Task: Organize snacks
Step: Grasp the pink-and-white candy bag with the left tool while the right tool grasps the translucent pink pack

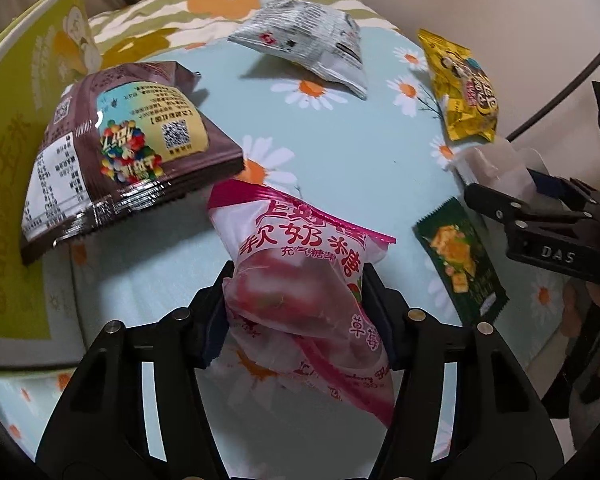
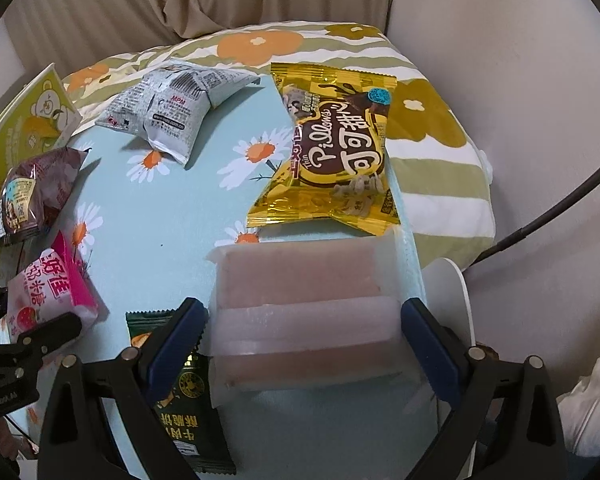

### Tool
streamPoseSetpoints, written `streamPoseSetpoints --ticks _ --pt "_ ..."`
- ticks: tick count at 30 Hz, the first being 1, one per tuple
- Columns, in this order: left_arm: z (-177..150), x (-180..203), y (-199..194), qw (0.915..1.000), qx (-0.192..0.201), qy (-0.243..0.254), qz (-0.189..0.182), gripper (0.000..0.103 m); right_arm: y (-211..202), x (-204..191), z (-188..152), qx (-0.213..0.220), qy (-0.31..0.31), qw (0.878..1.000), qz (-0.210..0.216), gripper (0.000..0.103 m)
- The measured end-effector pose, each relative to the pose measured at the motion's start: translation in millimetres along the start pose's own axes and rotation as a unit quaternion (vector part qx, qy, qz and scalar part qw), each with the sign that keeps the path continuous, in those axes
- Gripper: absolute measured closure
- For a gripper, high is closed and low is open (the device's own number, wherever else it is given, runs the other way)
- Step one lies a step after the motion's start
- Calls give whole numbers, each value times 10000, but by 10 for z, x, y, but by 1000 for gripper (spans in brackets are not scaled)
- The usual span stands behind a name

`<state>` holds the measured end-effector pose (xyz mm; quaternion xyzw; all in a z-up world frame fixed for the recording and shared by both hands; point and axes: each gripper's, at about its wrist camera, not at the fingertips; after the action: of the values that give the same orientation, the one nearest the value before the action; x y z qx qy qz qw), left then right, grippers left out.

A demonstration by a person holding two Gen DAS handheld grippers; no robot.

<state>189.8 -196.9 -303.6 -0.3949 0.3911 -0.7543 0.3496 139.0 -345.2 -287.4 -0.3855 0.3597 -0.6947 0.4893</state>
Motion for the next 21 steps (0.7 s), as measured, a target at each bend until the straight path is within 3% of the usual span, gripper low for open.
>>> streamPoseSetpoints --ticks 2,8,14,21 --pt "-27 22 -16 10000 9 -33 17 49 -19 -11 -32 60 -72 9999 -107 19" --pt "-94 72 -64 9998 89 -176 22 50 -86 -23 -90 228 -141 9994 -239 32" --pt "-122 139 -207 9991 286 -297 32 50 -171 11 -90 254 -95 9996 -42 35" --pt "-117 253 -525 9968 627 -490 62 50 -559 -26 -14 593 -198 9977 279 35"
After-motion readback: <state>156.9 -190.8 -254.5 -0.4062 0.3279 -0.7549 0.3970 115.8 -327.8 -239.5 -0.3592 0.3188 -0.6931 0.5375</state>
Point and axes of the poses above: each gripper's, at about its wrist camera, not at the fingertips, and y roughly the way its jaws point, x to its right, z to its top, and after that the axes turned 13 degrees about -z, right-handed
